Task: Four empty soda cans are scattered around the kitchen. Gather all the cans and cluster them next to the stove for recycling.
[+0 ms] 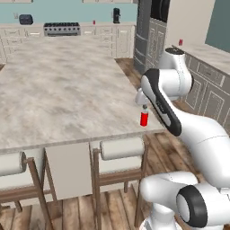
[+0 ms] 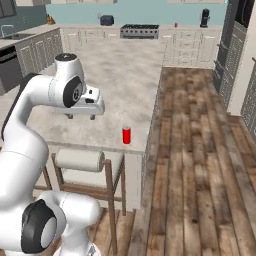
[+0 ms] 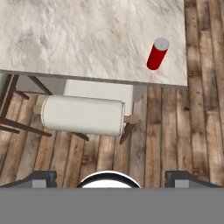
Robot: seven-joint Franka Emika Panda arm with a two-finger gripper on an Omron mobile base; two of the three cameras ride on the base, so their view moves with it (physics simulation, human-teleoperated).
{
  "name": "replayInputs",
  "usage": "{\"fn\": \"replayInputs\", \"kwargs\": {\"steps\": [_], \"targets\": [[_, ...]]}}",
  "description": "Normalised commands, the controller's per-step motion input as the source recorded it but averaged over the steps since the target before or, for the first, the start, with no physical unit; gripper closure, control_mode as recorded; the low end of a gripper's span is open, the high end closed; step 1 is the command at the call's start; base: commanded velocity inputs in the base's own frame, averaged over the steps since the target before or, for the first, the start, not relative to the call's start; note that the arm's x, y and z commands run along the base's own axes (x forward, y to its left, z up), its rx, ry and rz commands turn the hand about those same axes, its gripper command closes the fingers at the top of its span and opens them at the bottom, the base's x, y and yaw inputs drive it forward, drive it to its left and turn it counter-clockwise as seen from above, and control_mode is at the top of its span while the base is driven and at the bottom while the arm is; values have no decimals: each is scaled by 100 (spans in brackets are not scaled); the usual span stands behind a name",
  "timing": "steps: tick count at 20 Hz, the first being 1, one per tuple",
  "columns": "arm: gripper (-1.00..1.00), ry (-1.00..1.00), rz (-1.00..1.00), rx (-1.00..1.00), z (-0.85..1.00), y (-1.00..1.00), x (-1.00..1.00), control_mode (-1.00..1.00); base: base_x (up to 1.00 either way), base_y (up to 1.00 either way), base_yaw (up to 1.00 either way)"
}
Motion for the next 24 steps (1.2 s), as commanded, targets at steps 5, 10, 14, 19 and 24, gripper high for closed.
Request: {"fn": "replayInputs", "kwargs": {"steps": [5,10,14,19,24], "targets": [[-100,0,0,0,0,0,0,100,-12,-69,-10],[-100,0,0,0,0,0,0,100,0,-34,-6],[-100,0,0,0,-2,0,0,-100,-5,-3,0],[-100,2,0,0,-12,15,15,-100,0,0,0],[-100,10,-1,0,-18,25,33,-100,0,0,0]]}}
